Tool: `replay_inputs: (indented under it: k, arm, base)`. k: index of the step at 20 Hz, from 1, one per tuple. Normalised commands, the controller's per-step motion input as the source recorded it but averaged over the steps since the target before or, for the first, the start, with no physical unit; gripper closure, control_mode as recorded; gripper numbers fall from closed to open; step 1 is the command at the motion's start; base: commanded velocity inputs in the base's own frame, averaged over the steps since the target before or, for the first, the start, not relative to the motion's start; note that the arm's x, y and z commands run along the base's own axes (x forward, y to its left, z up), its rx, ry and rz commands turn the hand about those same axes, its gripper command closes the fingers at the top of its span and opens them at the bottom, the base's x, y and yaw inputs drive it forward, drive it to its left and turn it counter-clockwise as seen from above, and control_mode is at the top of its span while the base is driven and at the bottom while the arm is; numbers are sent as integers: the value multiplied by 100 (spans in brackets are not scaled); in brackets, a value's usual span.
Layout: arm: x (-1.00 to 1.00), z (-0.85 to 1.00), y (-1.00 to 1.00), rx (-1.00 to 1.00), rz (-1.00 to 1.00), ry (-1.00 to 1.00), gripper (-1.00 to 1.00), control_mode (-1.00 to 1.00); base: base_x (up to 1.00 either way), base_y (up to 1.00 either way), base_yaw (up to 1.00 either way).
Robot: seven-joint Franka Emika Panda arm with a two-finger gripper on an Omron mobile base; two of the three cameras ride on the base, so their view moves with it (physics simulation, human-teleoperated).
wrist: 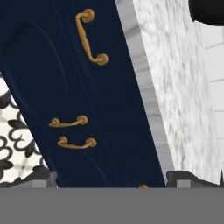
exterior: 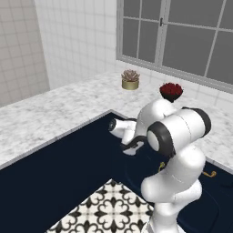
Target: Take a straw from the drawer in front and place it inside the glass cup on the dining counter.
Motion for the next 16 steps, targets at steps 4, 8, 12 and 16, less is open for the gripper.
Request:
replay_inputs:
  k: [4,8,12,16]
  arm:
    - [60,-41,0,-9,0,-8,-100,-100]
    - [48,-44,0,-10,0,-7,-100,-100]
    - [38,-34,-10,-10,0,-5,-100,-100]
    - [37,-7,-40,-4,0,0,-100,-100]
  base:
    - [0,0,0]
    - [0,0,0]
    - [0,0,0]
    - [0,0,0]
